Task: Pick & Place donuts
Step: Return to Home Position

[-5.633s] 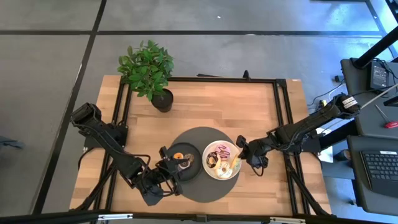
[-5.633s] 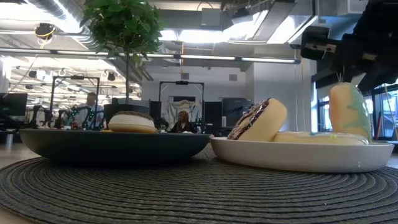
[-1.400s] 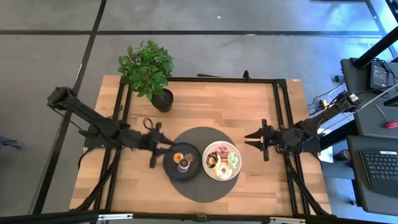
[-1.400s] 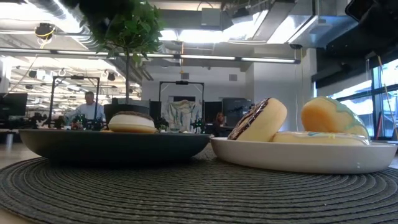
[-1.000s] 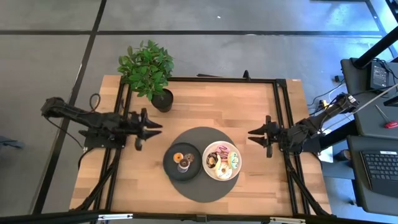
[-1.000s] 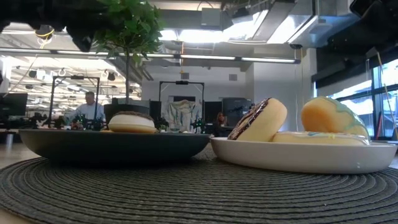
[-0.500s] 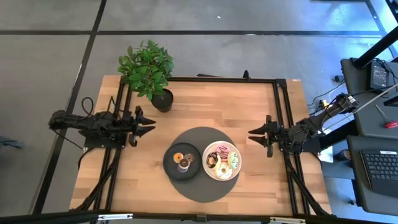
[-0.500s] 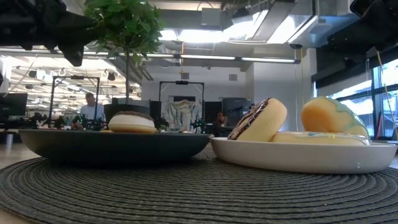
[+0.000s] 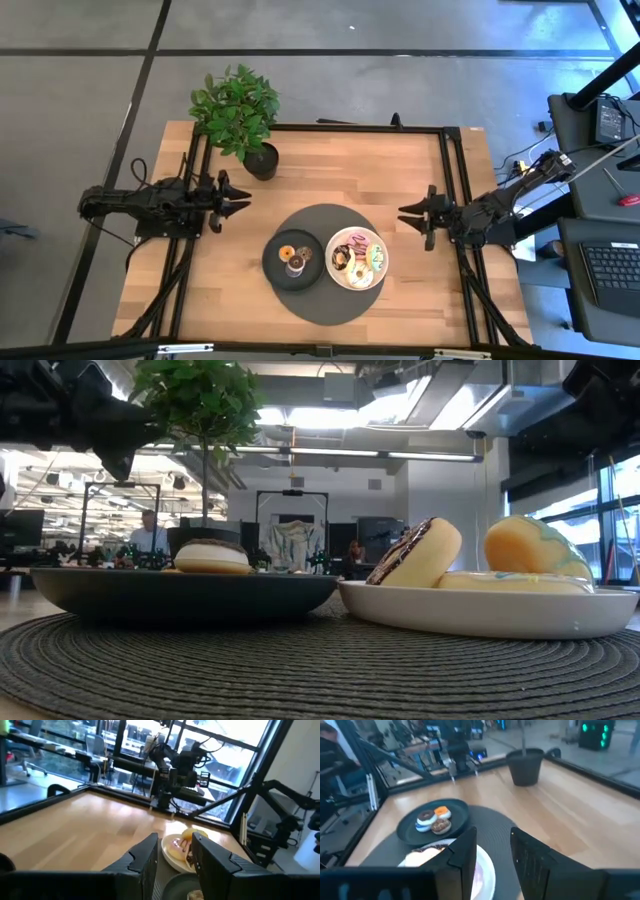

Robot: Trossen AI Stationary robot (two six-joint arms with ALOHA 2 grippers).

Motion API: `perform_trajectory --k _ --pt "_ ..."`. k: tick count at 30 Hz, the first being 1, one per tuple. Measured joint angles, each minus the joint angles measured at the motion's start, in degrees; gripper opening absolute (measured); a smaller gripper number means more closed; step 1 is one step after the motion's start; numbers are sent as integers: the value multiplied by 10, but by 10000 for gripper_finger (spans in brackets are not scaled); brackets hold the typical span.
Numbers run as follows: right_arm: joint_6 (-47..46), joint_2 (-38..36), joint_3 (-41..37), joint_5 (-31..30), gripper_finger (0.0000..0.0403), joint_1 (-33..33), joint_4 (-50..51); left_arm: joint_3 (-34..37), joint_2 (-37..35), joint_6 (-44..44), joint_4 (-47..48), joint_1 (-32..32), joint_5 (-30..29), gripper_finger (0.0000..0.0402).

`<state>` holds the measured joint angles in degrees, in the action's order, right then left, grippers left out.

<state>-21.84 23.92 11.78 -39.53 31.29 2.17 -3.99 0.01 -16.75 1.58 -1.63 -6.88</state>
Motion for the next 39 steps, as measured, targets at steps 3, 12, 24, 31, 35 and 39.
perform_trajectory --k 3,12,24,31,35,39 --pt "42 0 -43 0 122 -1 -96 0 0 4 -6 0 2 116" --pt "67 -11 -114 0 122 -13 -190 0 0 5 -5 0 -12 116" --pt "108 -93 -114 1 122 -16 -169 35 0 7 -42 0 -16 116" --pt "122 -173 -114 -22 122 -16 -97 35 0 37 -40 0 -38 116" --pt "132 -214 -114 -11 122 -16 -67 35 0 70 -40 0 -36 116" --pt "178 -236 -114 -5 122 -15 -67 35 0 71 -40 0 -36 115"
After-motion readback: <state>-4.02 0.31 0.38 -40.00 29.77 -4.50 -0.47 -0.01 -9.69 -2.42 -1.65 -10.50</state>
